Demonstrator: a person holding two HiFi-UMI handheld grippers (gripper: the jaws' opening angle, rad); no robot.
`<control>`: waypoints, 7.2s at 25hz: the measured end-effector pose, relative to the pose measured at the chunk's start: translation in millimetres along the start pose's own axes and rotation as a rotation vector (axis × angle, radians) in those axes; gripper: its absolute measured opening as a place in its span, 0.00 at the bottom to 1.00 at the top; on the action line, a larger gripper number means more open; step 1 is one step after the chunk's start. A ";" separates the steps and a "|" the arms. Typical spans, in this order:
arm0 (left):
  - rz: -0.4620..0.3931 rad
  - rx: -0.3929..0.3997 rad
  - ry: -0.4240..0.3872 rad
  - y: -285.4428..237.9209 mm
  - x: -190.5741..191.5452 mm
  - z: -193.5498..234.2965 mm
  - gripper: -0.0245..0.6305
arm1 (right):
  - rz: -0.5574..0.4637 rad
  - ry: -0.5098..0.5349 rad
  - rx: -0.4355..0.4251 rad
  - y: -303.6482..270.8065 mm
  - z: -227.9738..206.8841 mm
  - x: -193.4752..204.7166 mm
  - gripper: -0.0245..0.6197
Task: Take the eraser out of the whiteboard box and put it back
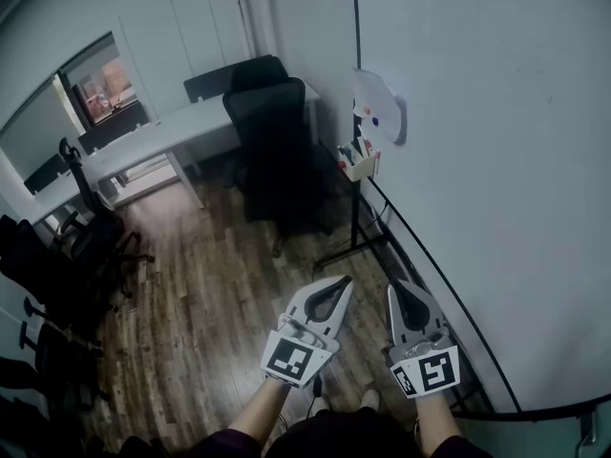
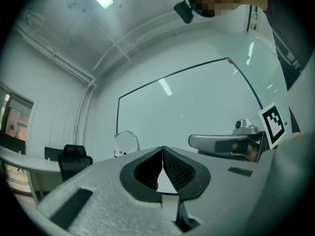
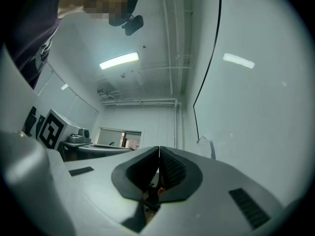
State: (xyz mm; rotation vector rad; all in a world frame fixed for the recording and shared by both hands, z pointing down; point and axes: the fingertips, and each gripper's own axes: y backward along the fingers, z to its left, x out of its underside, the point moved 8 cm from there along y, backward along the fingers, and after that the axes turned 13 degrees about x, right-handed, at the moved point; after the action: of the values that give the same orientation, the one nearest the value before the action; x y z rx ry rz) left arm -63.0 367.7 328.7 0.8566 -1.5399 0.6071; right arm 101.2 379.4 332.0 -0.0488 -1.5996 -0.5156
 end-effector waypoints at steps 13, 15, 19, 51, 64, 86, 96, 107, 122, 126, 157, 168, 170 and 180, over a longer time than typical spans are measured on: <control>0.009 -0.029 0.029 65.5 10.1 59.6 0.04 | 0.016 -0.008 0.040 -28.6 58.1 17.3 0.04; 0.021 -0.026 0.041 65.0 16.9 65.0 0.04 | 0.029 -0.010 0.048 -33.0 57.0 23.6 0.04; 0.035 -0.018 0.058 50.9 28.8 80.4 0.04 | 0.052 -0.016 0.058 -47.3 48.5 35.1 0.04; 0.097 -0.021 0.064 -107.5 82.0 185.0 0.04 | 0.102 -0.093 0.034 -186.3 -70.1 107.9 0.04; 0.100 -0.010 0.080 -144.1 101.1 235.7 0.04 | 0.120 -0.101 0.040 -237.9 -89.8 131.7 0.04; 0.082 0.143 0.121 -220.5 138.7 366.4 0.04 | 0.156 -0.038 0.190 -354.5 -105.6 166.9 0.04; 0.089 0.190 0.152 -236.9 150.7 398.7 0.04 | 0.159 -0.023 0.243 -384.5 -110.1 180.1 0.05; 0.103 0.186 0.130 -267.0 167.7 414.5 0.04 | 0.176 -0.024 0.225 -409.0 -135.4 195.7 0.05; 0.159 0.139 0.066 -304.9 173.6 428.6 0.04 | 0.169 -0.066 0.136 -437.6 -158.5 213.6 0.04; 0.188 0.171 0.033 -322.7 178.3 440.5 0.04 | 0.166 -0.080 0.140 -447.8 -163.3 221.6 0.04; 0.441 0.496 0.002 -397.4 234.7 520.8 0.07 | 0.195 -0.148 0.418 -514.1 -170.5 282.7 0.04; 0.664 0.637 0.040 -432.5 255.8 538.5 0.39 | 0.213 -0.135 0.433 -513.4 -171.5 285.8 0.04; 0.689 0.662 0.049 -436.0 257.8 539.8 0.41 | 0.217 -0.131 0.436 -513.1 -171.5 286.4 0.04; 0.810 0.741 0.118 -454.5 278.5 546.6 0.47 | 0.211 -0.134 0.464 -510.4 -176.6 291.4 0.04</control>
State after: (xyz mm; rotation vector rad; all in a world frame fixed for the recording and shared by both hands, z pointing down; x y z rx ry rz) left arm -30.4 -380.4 477.3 0.6698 -1.5323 1.8607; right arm 63.3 -219.4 460.9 0.0991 -1.7864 0.0299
